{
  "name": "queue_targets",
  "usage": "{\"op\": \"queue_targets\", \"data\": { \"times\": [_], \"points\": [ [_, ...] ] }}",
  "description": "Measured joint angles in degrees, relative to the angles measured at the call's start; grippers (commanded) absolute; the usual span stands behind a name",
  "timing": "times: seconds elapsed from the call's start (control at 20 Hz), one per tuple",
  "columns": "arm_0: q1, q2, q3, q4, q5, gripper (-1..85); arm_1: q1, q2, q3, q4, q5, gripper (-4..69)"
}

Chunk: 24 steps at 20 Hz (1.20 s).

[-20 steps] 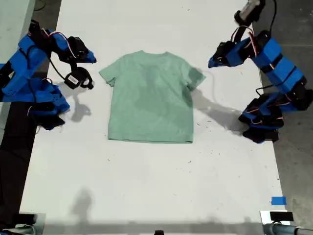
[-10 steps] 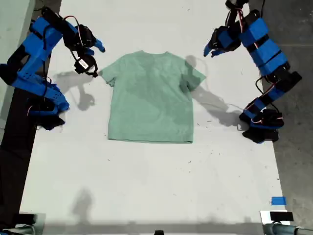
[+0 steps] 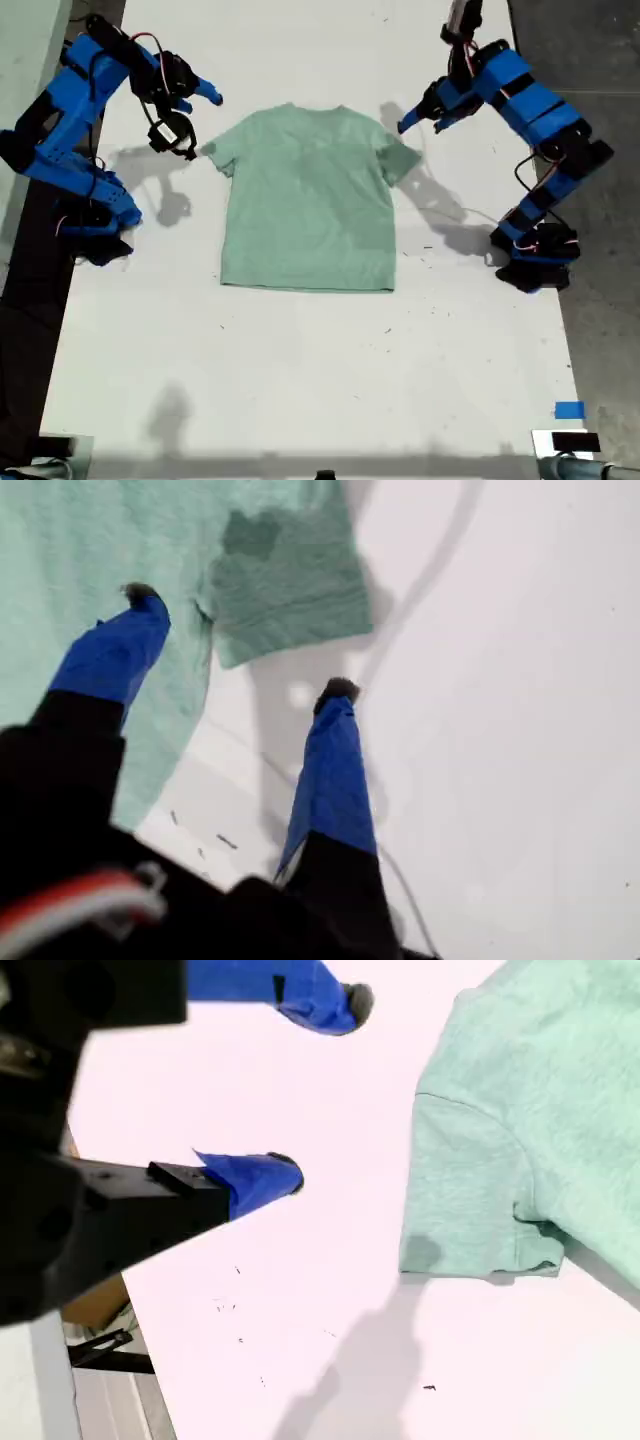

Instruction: Fold t-shirt

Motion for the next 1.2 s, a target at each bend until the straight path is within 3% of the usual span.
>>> {"op": "queue_targets", "data": {
  "times": [0.15,0.3,0.4,0.45,0.55,0.8,1.05,1.2],
  "points": [
    [0.00,0.00,0.00,0.00,0.00,26.8,0.44,-4.04,8.79,-10.46,-2.55,33.0],
    [0.00,0.00,0.00,0.00,0.00,26.7,0.70,-11.25,11.07,-16.96,-4.48,31.0],
    [0.00,0.00,0.00,0.00,0.00,26.6,1.32,-15.21,10.81,-20.04,-5.54,17.8],
    [0.00,0.00,0.00,0.00,0.00,26.6,1.85,-15.91,10.55,-20.65,-6.24,7.7],
    [0.00,0.00,0.00,0.00,0.00,26.6,2.46,-16.52,9.14,-21.71,-7.29,4.0],
    [0.00,0.00,0.00,0.00,0.00,26.4,2.72,-17.40,4.92,-16.87,-8.35,1.6],
    [0.00,0.00,1.23,-0.09,0.00,26.4,1.76,-17.49,-4.75,-7.38,-7.82,-0.9],
    [0.00,0.00,2.29,-0.53,0.00,26.4,-2.81,-17.58,-16.70,-0.18,-4.39,-1.3]
  ]
}}
